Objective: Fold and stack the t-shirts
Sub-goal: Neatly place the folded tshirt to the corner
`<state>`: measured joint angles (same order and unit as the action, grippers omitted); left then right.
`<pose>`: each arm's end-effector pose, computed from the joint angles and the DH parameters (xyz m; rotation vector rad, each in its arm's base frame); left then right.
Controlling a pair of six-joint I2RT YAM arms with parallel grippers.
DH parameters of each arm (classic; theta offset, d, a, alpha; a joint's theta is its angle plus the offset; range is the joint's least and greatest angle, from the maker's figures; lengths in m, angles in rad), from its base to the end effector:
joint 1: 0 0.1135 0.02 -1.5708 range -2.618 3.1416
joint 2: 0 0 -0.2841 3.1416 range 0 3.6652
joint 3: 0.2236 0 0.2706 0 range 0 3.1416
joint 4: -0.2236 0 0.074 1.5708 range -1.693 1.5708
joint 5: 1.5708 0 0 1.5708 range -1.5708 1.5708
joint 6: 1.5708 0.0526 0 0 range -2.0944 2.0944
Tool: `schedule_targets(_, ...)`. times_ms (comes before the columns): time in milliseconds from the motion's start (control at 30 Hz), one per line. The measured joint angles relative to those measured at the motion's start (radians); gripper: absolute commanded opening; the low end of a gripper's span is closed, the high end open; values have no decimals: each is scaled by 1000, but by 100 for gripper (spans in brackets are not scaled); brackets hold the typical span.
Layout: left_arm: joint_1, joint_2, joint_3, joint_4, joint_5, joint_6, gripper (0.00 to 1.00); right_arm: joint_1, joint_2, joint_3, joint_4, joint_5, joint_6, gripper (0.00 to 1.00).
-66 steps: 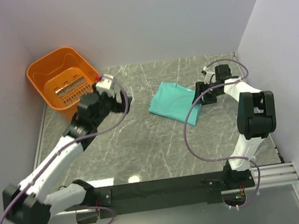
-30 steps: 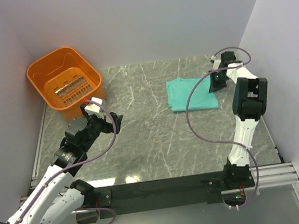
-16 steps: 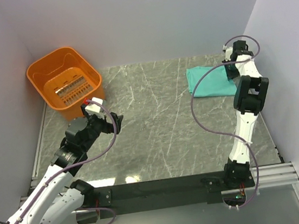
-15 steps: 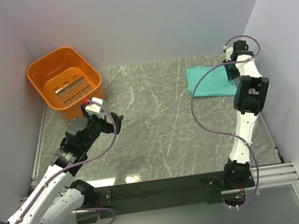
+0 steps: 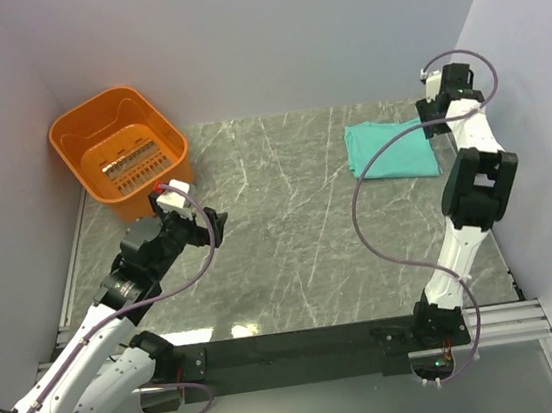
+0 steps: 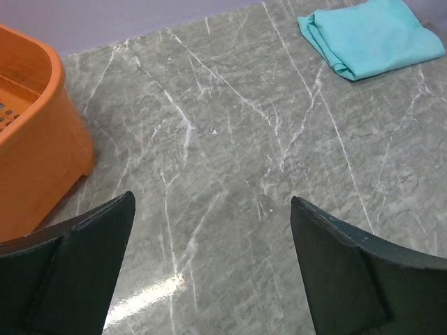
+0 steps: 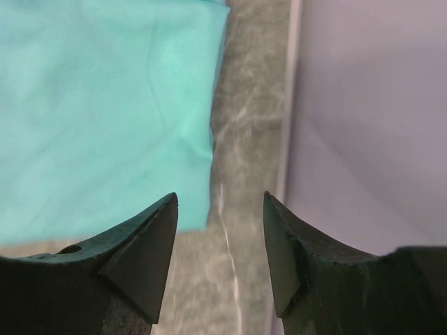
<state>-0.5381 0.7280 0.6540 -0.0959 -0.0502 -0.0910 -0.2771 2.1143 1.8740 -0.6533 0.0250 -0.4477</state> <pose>0.1733 -0.1003 0.3215 0.3535 1.7229 -0.4167 0.4967 -0.1426 0.2535 -0.2017 2.4875 -0.3408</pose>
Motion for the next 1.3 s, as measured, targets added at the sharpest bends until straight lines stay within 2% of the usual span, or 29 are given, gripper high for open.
schedule_targets(167,0,-18,-8,1,-22,-8,100,12,-251,-216,54,-46,-13,60)
schedule_targets(400,0,-61,-29,1,-64,-33,99,40,-574,-583,94,-198,-14,61)
schedule_targets(700,0,-45,-28,-14,-124,-76,100,41,-960,-863,115,-426,2,62)
schedule_targets(867,0,-45,-12,-79,-171,-116,100,41,-1191,-999,170,-474,50,78)
schedule_targets(900,0,-51,-8,-93,-186,-121,99,41,-1241,-1028,184,-474,65,91)
schedule_targets(933,2,-59,-7,-104,-196,-127,99,41,-1287,-1056,201,-471,85,98)
schedule_targets(967,5,-74,-6,-117,-211,-134,99,41,-1332,-1081,219,-464,106,100)
schedule_targets(1133,14,-125,-6,-159,-272,-140,99,39,-1453,-1141,258,-417,224,100)
schedule_targets(1300,14,-175,-16,-183,-320,-140,99,37,-1472,-1146,285,-331,343,100)
